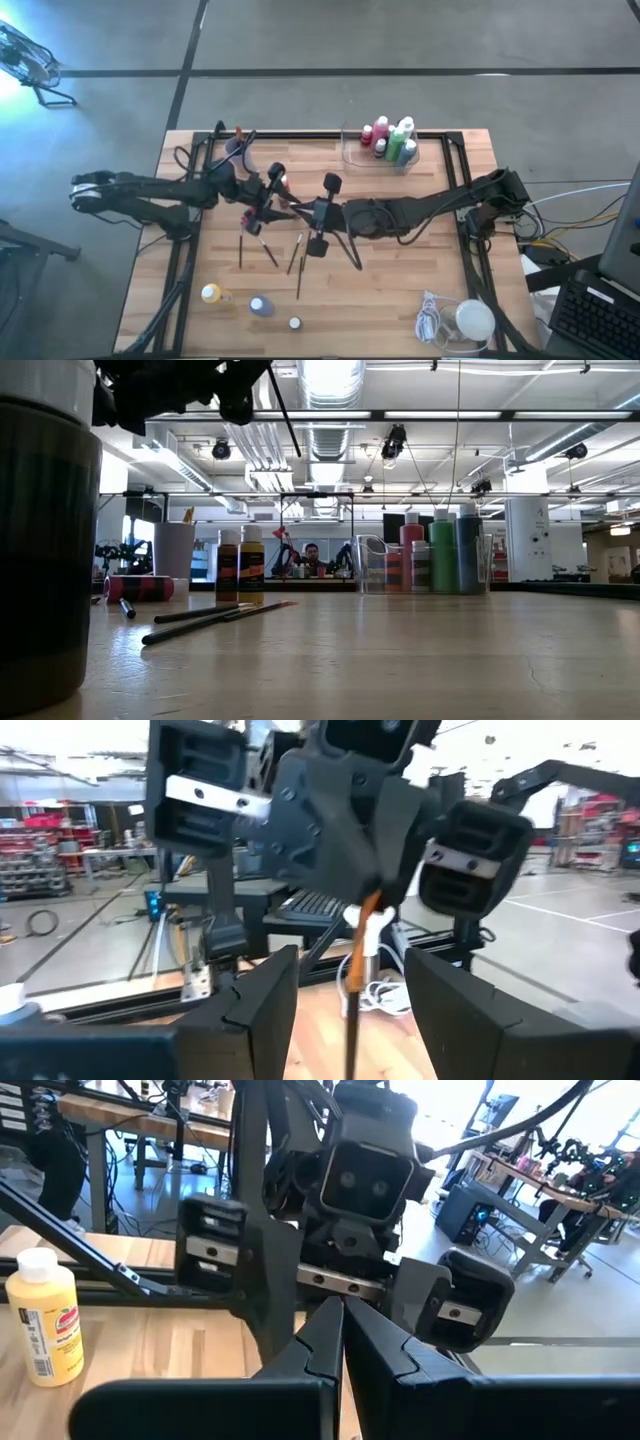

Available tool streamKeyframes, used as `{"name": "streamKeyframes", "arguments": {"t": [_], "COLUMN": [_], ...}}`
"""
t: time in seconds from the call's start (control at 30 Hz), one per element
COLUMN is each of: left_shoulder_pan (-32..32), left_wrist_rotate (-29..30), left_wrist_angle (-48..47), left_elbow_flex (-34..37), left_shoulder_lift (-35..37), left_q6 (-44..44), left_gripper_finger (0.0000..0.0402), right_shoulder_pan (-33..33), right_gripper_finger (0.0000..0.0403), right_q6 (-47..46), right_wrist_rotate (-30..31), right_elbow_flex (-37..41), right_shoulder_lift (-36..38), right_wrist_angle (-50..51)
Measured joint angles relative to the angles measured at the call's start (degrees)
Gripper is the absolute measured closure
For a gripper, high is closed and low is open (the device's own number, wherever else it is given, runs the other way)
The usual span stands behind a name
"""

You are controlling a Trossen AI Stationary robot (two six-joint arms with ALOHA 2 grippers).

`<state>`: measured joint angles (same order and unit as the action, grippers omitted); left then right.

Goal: Pick & Place Paint Supplies
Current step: Put the gold paint brush into the violet cup

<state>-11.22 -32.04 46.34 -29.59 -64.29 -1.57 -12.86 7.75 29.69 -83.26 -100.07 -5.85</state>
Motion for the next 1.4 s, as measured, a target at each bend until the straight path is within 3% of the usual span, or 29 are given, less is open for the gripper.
{"name": "streamKeyframes", "arguments": {"t": [0.5,1.4], "left_shoulder_pan": [0.67,0.65], "left_wrist_rotate": [-2.03,-1.39], "left_wrist_angle": [-0.56,-0.8], "left_elbow_flex": [-1.24,-1.24], "left_shoulder_lift": [0.0,0.0], "left_q6": [-1.21,-1.46], "left_gripper_finger": [0.023,0.037], "right_shoulder_pan": [0.28,0.24], "right_gripper_finger": [0.0394,0.0394], "right_q6": [-0.24,-0.24], "right_wrist_rotate": [0.03,-0.19], "right_elbow_flex": [0.02,0.02], "right_shoulder_lift": [0.0,0.0], "right_wrist_angle": [0.98,1.02]}}
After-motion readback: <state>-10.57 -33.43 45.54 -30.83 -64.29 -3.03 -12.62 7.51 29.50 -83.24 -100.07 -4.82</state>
